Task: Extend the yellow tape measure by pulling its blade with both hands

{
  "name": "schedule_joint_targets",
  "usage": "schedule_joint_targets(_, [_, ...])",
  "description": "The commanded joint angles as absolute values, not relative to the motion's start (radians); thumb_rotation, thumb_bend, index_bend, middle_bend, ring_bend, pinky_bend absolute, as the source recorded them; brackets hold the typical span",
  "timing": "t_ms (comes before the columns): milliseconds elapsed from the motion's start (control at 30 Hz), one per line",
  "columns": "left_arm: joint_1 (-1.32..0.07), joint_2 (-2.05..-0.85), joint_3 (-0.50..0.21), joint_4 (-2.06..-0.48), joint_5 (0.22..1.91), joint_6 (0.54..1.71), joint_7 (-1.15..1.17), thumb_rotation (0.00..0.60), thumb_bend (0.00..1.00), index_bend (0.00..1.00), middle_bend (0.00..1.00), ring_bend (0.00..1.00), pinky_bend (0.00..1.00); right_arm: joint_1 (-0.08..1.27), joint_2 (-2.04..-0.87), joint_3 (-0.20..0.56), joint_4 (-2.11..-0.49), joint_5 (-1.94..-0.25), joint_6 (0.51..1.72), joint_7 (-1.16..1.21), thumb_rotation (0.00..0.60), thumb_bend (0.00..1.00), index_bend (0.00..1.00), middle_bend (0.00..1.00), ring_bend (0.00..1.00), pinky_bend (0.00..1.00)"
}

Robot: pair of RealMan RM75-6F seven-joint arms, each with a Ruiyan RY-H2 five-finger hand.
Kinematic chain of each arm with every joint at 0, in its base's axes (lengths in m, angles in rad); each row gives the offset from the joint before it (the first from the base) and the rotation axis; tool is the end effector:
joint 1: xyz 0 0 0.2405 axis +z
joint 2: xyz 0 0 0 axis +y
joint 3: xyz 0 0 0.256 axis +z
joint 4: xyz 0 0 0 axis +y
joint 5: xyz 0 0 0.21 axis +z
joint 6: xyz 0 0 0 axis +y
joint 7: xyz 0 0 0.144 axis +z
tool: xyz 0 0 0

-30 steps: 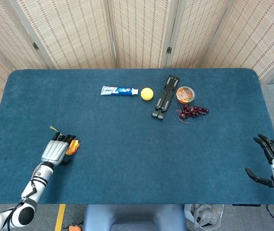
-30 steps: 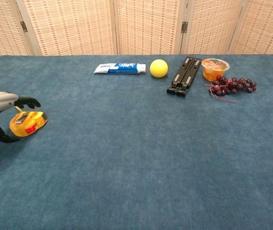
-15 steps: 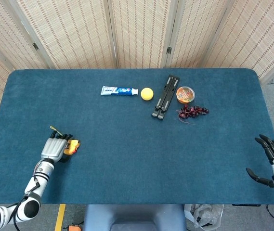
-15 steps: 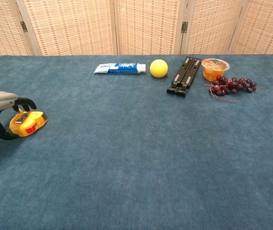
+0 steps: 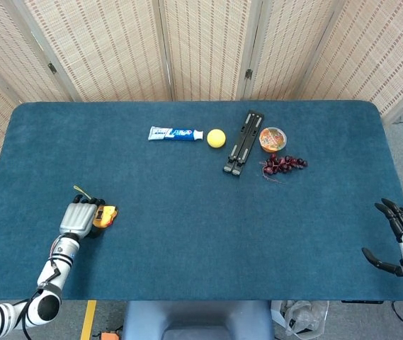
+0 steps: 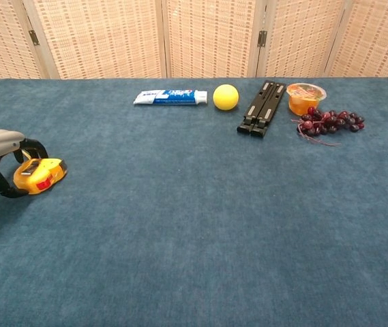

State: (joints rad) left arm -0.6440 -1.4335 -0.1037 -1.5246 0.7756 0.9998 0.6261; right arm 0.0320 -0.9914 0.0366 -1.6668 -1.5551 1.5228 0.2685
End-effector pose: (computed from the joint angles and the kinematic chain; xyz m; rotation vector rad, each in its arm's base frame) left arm -0.2434 0.3249 0.0185 -1.6975 -0.9939 -0.4720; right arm -0.3091 -0.1616 0.1942 1.3169 -1.0440 1.0599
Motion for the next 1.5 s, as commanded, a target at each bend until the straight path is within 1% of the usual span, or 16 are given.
schedule_joint_targets(33, [-0.644,-1.44,-0.101,-1.515,0.779,1.002,0.616,0.6,0.32,0.26,0.27,0.28,0.14,0.031,-0.991,0.036,-1.669,-1.554,1.523,0.267,0.6,0.29,0.1,0.09,0.15,0.09])
schedule_joint_targets(167, [-0.641,-1.454,-0.099,-1.494,0.791,1.008,0.596,0.6,0.32,0.3,0.3,0.31,0.16,0.03,-0.99,0.036,-1.671,-1.554,1.523,0.265,0.6,0.29,0.1,0.09,0.15,0.09])
schedule_joint_targets(400, [-0.633,-1.474,-0.106,-1.439,0.84,1.011,0.532,0.6,0.32,0.43,0.39,0.4,0.21,0.03,-0.987,0.036,-1.681,-1.556,1.523,0.256,0.6,0.29,0.1,0.09,0.15,0.09])
schedule_joint_targets(633, [-0.63,-1.459,-0.116,-1.446,0.92,1.024,0.47,0.6,0.32,0.46,0.44,0.43,0.24,0.051,-0.977,0.038,-1.704,-1.58,1.505,0.243,0.6,0.29,0.1,0.09,0.15,0.09])
schedule_joint_targets(733, [-0.631,-1.436,-0.125,-1.485,0.974,1.046,0.45,0.6,0.32,0.48,0.45,0.45,0.26,0.076,-0.97,0.042,-1.724,-1.602,1.482,0.239,0.6,0.29,0.1,0.09,0.15,0.09])
schedule_joint_targets(867, [-0.634,-1.38,-0.143,-1.582,1.042,1.066,0.414,0.6,0.32,0.49,0.47,0.47,0.29,0.135,-0.957,0.058,-1.761,-1.619,1.42,0.225,0.6,0.29,0.11,0.09,0.15,0.09])
schedule_joint_targets(1067, [-0.65,-1.307,-0.172,-1.733,1.082,1.097,0.448,0.6,0.32,0.49,0.47,0.46,0.29,0.245,-0.962,0.102,-1.816,-1.627,1.312,0.235,0.6,0.29,0.2,0.12,0.15,0.09])
schedule_joint_targets(1167, [-0.66,-1.284,-0.179,-1.793,1.086,1.102,0.475,0.6,0.32,0.49,0.47,0.46,0.28,0.299,-0.981,0.131,-1.832,-1.608,1.262,0.234,0.6,0.29,0.25,0.13,0.15,0.09])
schedule_joint_targets(1333, [-0.683,-1.245,-0.203,-1.894,1.077,1.113,0.52,0.6,0.32,0.49,0.47,0.46,0.28,0.409,-1.035,0.186,-1.858,-1.533,1.141,0.224,0.6,0.29,0.32,0.14,0.14,0.09])
schedule_joint_targets(1500, [-0.709,-1.235,-0.219,-1.972,1.058,1.13,0.581,0.6,0.32,0.49,0.47,0.46,0.28,0.505,-1.093,0.233,-1.882,-1.457,1.046,0.202,0.6,0.29,0.36,0.14,0.12,0.09])
